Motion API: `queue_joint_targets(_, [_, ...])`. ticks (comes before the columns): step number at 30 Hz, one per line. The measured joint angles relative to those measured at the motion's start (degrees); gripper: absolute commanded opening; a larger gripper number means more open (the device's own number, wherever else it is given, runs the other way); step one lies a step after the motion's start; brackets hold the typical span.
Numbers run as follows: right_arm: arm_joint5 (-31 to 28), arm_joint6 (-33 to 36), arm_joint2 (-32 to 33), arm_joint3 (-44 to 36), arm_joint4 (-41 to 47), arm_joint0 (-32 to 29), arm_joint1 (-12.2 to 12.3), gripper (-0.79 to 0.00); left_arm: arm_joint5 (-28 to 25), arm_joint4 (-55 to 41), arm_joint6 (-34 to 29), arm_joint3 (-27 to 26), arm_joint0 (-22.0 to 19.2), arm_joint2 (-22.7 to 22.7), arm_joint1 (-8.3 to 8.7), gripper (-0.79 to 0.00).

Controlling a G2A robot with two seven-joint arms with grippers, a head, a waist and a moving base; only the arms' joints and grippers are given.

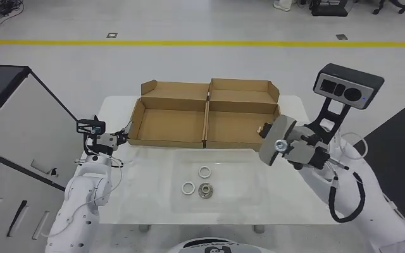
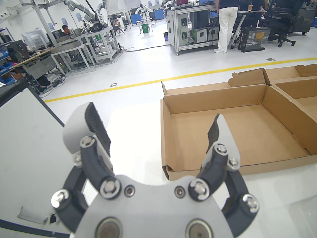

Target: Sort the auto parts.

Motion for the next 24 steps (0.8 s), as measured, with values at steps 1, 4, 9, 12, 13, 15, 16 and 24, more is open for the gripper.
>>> queue_joint_targets(1, [-0.5, -0.3, 0.0, 0.0, 0.5, -0.2, -0.2, -0.785, 0.0, 0.0, 0.0, 0.0, 0.0, 0.0, 0.0, 0.0])
queue_joint_targets(4, [-1.1, -0.8, 0.1, -0.1, 1.0, -0.6, -0.6, -0.785, 0.0, 0.0, 0.0, 0.0, 0.0, 0.0, 0.0, 0.0])
queue_joint_targets(9, [-1.6, -0.5, 0.3, -0.1, 1.3, -0.9, -1.1, -0.785, 0.0, 0.0, 0.0, 0.0, 0.0, 0.0, 0.0, 0.0])
queue_joint_targets(12, [-1.2, 0.3, 0.4, 0.1, 0.9, -0.9, -1.4, -0.785, 0.0, 0.0, 0.0, 0.0, 0.0, 0.0, 0.0, 0.0])
queue_joint_targets(13, [-0.8, 0.7, 0.4, 0.2, 0.4, -0.9, -1.5, -0.785, 0.0, 0.0, 0.0, 0.0, 0.0, 0.0, 0.0, 0.0])
queue_joint_targets(15, [0.1, 1.3, 0.6, 0.4, -0.4, -0.8, -1.7, -0.785, 0.0, 0.0, 0.0, 0.0, 0.0, 0.0, 0.0, 0.0])
queue_joint_targets(16, [0.8, 1.9, 0.7, 0.5, -1.2, -0.7, -1.7, -0.785, 0.0, 0.0, 0.0, 0.0, 0.0, 0.0, 0.0, 0.0])
queue_joint_targets(24, [4.0, 4.6, 1.9, 0.6, -4.3, -0.6, -2.1, -0.785, 0.0, 0.0, 0.0, 0.0, 0.0, 0.0, 0.0, 0.0])
